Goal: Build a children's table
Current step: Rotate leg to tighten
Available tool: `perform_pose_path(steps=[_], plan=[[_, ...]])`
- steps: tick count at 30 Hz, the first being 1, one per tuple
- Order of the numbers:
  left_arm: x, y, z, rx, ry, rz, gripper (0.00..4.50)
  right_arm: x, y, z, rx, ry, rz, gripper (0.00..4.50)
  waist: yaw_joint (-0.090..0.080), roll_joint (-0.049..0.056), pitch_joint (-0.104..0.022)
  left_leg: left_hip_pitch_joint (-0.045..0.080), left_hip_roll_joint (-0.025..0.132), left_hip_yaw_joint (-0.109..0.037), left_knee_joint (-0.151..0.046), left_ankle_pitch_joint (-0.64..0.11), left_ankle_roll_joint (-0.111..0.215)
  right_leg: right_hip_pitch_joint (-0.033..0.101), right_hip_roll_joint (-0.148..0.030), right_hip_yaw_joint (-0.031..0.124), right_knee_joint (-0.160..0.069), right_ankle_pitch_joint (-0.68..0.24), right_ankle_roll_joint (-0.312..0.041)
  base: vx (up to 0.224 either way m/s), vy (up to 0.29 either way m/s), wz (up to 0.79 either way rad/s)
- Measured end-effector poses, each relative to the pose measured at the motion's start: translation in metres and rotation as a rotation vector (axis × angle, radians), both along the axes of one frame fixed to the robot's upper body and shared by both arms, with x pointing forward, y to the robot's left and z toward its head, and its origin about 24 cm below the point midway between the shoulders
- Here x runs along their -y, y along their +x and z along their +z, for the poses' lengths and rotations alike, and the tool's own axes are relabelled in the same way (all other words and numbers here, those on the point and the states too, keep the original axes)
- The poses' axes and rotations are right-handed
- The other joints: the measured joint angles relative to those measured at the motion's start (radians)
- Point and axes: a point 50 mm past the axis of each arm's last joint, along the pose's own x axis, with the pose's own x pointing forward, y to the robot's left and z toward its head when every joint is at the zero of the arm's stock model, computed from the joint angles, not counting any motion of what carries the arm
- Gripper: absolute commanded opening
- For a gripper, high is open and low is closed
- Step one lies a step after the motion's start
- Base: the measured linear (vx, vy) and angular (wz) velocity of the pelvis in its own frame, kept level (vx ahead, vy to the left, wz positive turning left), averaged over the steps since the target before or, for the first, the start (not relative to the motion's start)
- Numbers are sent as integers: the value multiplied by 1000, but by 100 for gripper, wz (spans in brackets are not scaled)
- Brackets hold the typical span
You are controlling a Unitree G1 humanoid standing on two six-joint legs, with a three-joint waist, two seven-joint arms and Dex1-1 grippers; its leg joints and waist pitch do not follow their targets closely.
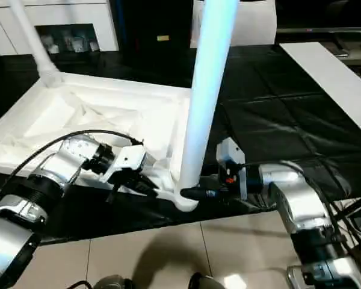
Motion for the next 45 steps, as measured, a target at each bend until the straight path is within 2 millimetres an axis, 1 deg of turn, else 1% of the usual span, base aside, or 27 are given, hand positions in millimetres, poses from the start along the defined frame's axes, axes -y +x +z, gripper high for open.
perform_pose_path(steps=[6, 14, 17, 18, 20, 21, 23, 24, 25, 26, 27, 28, 29, 30, 31, 32, 33, 35, 36, 37, 38, 39, 40, 41, 42, 44, 45], plan=[[0, 0, 1, -5, 7, -15, 0, -1, -1, 0, -3, 0, 20, 205, 0, -1, 0, 0, 0, 0, 0, 1, -2, 0, 0, 0, 0, -1, 2, 0, 0, 0], [0, 0, 1, -2, 8, -19, 0, -1, -1, -1, -16, 7, 16, 198, 0, -1, 0, 0, 0, 0, 0, 1, -2, 0, 0, 0, 1, -1, 2, 0, 0, 0], [1, 0, 0, -5, 4, -7, 0, -4, -3, -3, -30, 22, -19, 198, 0, -1, 0, 1, 0, 0, 0, 2, -3, 0, 0, 0, 1, -2, 3, 0, 0, 0], [0, 1, 0, -7, 2, 16, 0, -6, -5, -4, -38, 38, -57, 198, 1, -1, 0, 1, 0, 0, 0, 2, -3, 1, 0, 0, 2, -2, 3, 0, 0, 0], [1, 4, -2, -10, -2, 79, 0, -8, -5, -8, -45, 50, -140, 198, 0, -1, 0, 5, 0, 0, -1, 2, -4, 8, 0, 0, 1, -3, 5, 0, 0, 0], [2, 6, -4, -3, -4, 132, 0, -9, -4, -11, -47, 56, -211, 198, -5, -1, 0, 11, 0, 0, -1, 1, -8, 14, 0, 0, 1, -3, 6, 0, 0, 0], [4, 10, -5, 14, -8, 211, 0, -12, 0, -14, -29, 65, -326, 198, -16, 0, 0, 16, 1, 0, -2, 1, -13, 19, 0, -3, -5, -3, 6, 0, 0, 0], [5, 12, -6, 19, -12, 255, 0, -15, 3, -16, -25, 71, -394, 198, -28, 0, 0, 19, 1, 0, -5, 2, -15, 23, 1, -4, -10, -4, 6, 0, 0, 0], [8, 15, -9, 21, -27, 329, 0, -19, 8, -18, -25, 83, -508, 198, -45, 1, 0, 24, 2, 0, -6, 2, -16, 27, 1, -6, -15, -4, 6, 0, 0, 0], [11, 17, -10, 25, -39, 384, 0, -22, 11, -20, -19, 91, -594, 198, -58, 1, -1, 26, 2, -1, -6, 2, -16, 30, 1, -9, -20, -3, 6, 0, 0, 0], [16, 19, -11, 23, -49, 425, 0, -24, 14, -21, -16, 95, -667, 198, -66, 3, -2, 26, 2, -1, -7, 3, -16, 32, 1, -11, -26, -3, 6, 0, 0, 0], [21, 20, -13, 20, -62, 464, 0, -25, 17, -21, -11, 91, -732, 198, -80, 5, -3, 26, 3, -2, -7, 2, -16, 36, -1, -19, -36, -3, 7, 0, 0, 0], [25, 20, -14, 14, -68, 496, 0, -27, 19, -22, -14, 92, -782, 198, -90, 6, -3, 26, 5, -5, -7, 2, -15, 41, -1, -24, -44, -3, 7, 0, 0, 0], [31, 22, -16, 6, -82, 573, 0, -33, 26, -23, -25, 103, -898, 198, -104, 7, -3, 27, 8, -7, -6, 2, -15, 47, 0, -31, -53, -4, 7, 0, 0, 0], [35, 24, -17, 5, -93, 626, 0, -38, 31, -22, -30, 102, -962, 198, -116, 10, -2, 27, 9, -8, -6, 2, -15, 52, 0, -36, -61, -4, 7, 0, 0, 0], [39, 26, -17, 9, -101, 677, 0, -43, 37, -21, -35, 102, -1021, 198, -127, 13, -1, 27, 9, -8, -6, 1, -14, 55, 0, -38, -65, -5, 9, 0, 0, 0], [44, 27, -18, 12, -106, 716, 0, -46, 42, -20, -38, 97, -1072, 198, -141, 13, 0, 26, 9, -8, -5, 0, -11, 57, -1, -37, -67, -6, 12, 0, 0, 0], [50, 27, -18, 13, -117, 755, 0, -47, 47, -20, -42, 98, -1120, 198, -153, 12, 1, 28, 5, -9, -5, -1, -10, 58, -1, -32, -67, -7, 12, 0, 0, 0], [53, 27, -18, 12, -127, 773, 0, -48, 49, -19, -37, 103, -1145, 232, -160, 12, 1, 27, 1, -9, -6, -2, -8, 57, -4, -31, -66, -7, 13, 0, 0, 0], [54, 27, -18, 14, -133, 780, 0, -48, 50, -18, -36, 114, -1158, 232, -162, 12, 1, 26, 0, -10, -7, -2, -8, 56, -4, -31, -66, -7, 13, 0, 0, 0], [54, 28, -17, 17, -138, 787, 0, -50, 52, -18, -39, 130, -1167, 253, -163, 12, 1, 24, 0, -10, -7, -2, -7, 54, -4, -30, -65, -7, 13, 0, 0, 0], [55, 28, -16, 22, -144, 789, 0, -50, 53, -17, -36, 147, -1175, 270, -163, 12, 1, 20, -1, -10, -7, -3, -6, 51, -4, -28, -63, -7, 12, 0, 0, 0], [55, 28, -15, 28, -148, 786, 0, -50, 53, -16, -33, 160, -1175, 274, -163, 11, 1, 13, -2, -10, -7, -4, -4, 46, -4, -24, -60, -6, 12, 0, 0, 0], [56, 29, -14, 33, -151, 783, 0, -51, 53, -15, -28, 169, -1173, 279, -162, 12, 0, 9, -3, -10, -7, -4, -4, 43, -4, -22, -57, -4, 11, 0, 0, 0], [55, 29, -13, 38, -154, 781, 0, -51, 53, -14, -23, 178, -1169, 289, -159, 11, -1, 8, -6, -8, -7, -4, -1, 39, -5, -15, -52, 6, 9, 0, 0, 0], [54, 29, -11, 46, -156, 770, 0, -51, 53, -12, -15, 188, -1158, 314, -153, 8, -1, 8, -12, -6, -6, -3, 5, 27, -5, 1, -32, 10, 9, 0, 0, 0], [52, 29, -10, 54, -156, 758, 0, -51, 52, -12, -11, 195, -1142, 320, -148, 8, -1, 8, -13, -6, -6, -3, 5, 23, -6, 3, -25, 9, 10, 37, -54, 1]])
